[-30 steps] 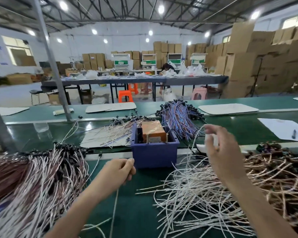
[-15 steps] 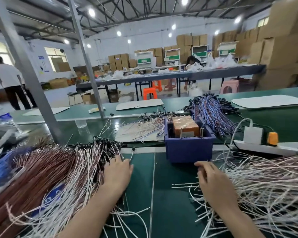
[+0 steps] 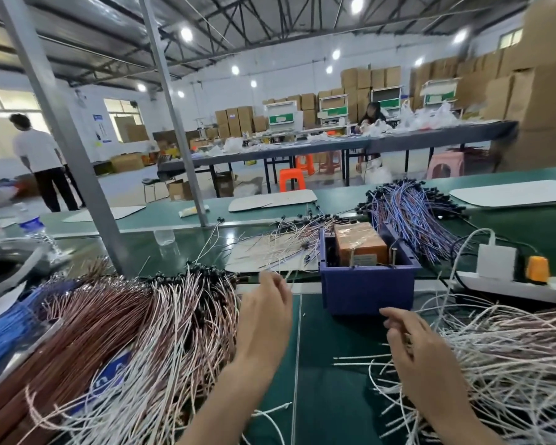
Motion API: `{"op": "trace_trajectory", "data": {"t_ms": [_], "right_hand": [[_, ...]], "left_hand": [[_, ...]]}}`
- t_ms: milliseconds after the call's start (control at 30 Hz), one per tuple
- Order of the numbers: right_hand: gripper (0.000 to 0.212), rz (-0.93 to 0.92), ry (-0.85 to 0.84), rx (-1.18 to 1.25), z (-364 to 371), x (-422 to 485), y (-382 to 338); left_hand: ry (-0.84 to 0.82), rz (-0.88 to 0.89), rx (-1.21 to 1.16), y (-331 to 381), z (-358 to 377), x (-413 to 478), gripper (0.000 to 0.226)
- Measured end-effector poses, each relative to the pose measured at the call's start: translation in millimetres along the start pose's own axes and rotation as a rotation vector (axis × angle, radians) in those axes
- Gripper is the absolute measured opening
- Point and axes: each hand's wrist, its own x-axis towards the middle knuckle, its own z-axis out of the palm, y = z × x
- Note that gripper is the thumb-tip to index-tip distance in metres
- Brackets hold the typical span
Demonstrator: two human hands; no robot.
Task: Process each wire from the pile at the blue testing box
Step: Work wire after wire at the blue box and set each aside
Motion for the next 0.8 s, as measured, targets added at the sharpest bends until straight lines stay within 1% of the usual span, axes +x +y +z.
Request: {"op": "trace_trajectory", "data": {"t_ms": [33, 67, 100, 133, 167, 200, 233, 267, 300, 333, 367, 400, 433, 467, 500, 533, 567, 600, 633, 667, 700, 733, 800], "right_hand": [[0.021, 0.024, -0.004, 0.105, -1.0, -0.4, -1.1], [0.029, 0.073, -0.036, 0.252, -2.7, 0.5, -3.9], [0.042, 0.159, -0.08, 0.476, -4.6, 4.5, -9.2], [0.054, 0.302, -0.112, 0.769, -6.3, 10.4, -14.8], [0.056, 0.442, -0.132, 1.077, -8.6, 15.6, -19.3], [0.054, 0.538, -0.118, 1.317, -12.7, 18.5, -22.4], [0.05, 0.585, -0.091, 1.457, -18.3, 20.1, -24.5], [0.046, 0.603, -0.067, 1.512, -23.4, 20.8, -24.4], [0.039, 0.605, -0.049, 1.529, -28.2, 20.4, -22.4], [0.033, 0.606, -0.031, 1.541, -32.7, 20.0, -18.5], [0.029, 0.609, -0.015, 1.563, -37.4, 20.5, -14.9], [0.029, 0.61, 0.003, 1.592, -42.8, 20.7, -11.9], [0.029, 0.612, 0.018, 1.618, -47.4, 22.0, -9.4], [0.03, 0.619, 0.036, 1.639, -51.9, 23.1, -7.4], [0.03, 0.628, 0.052, 1.659, -55.3, 24.0, -5.4], [0.03, 0.635, 0.061, 1.679, -57.6, 24.4, -3.5], [0.031, 0.637, 0.059, 1.696, -59.4, 24.4, -1.2], [0.032, 0.634, 0.04, 1.703, -60.1, 24.3, 0.5], [0.034, 0.631, 0.008, 1.694, -60.0, 22.9, 0.9], [0.037, 0.628, -0.035, 1.654, -58.7, 21.8, -1.1], [0.038, 0.623, -0.08, 1.562, -56.3, 20.2, -3.9], [0.036, 0.611, -0.125, 1.412, -53.2, 18.5, -7.8], [0.027, 0.568, -0.21, 1.076, -42.4, 14.3, -16.9]], "left_hand": [[-0.042, 0.044, -0.099, 15.9, -1.1, -8.6, 0.012], [-0.117, 0.083, -0.148, 30.8, 0.3, -18.5, 0.013], [-0.194, 0.134, -0.123, 44.0, 4.2, -29.6, 0.017], [-0.242, 0.193, -0.051, 55.3, 9.6, -40.7, 0.019], [-0.286, 0.257, 0.017, 64.2, 16.8, -50.6, 0.018], [-0.372, 0.292, 0.064, 72.2, 22.5, -57.5, 0.016], [-0.459, 0.336, 0.112, 79.1, 24.7, -59.7, 0.018], [-0.549, 0.351, 0.154, 82.6, 28.3, -65.6, 0.023], [-0.536, 0.352, 0.189, 80.6, 31.8, -72.0, 0.025], [-0.495, 0.335, 0.148, 78.5, 37.2, -76.2, 0.023], [-0.507, 0.291, 0.054, 78.9, 41.4, -77.8, 0.02], [-0.565, 0.209, -0.083, 76.5, 44.0, -81.3, 0.02], [-0.648, 0.152, -0.14, 73.1, 44.2, -81.4, 0.023], [-0.71, 0.182, -0.082, 70.6, 45.7, -78.7, 0.026], [-0.726, 0.233, -0.006, 69.0, 46.5, -75.2, 0.028], [-0.704, 0.267, 0.053, 65.8, 46.4, -69.7, 0.029], [-0.653, 0.306, 0.108, 61.7, 44.3, -62.4, 0.029], [-0.571, 0.385, 0.188, 57.0, 42.9, -53.8, 0.026], [-0.446, 0.492, 0.266, 52.1, 41.4, -43.6, 0.019], [-0.349, 0.546, 0.316, 49.1, 39.0, -33.2, 0.011], [-0.247, 0.578, 0.332, 47.0, 36.8, -24.9, 0.006], [-0.172, 0.616, 0.329, 48.1, 35.9, -18.9, 0.007], [-0.136, 0.689, 0.301, 49.9, 41.2, -12.3, 0.017]]}}
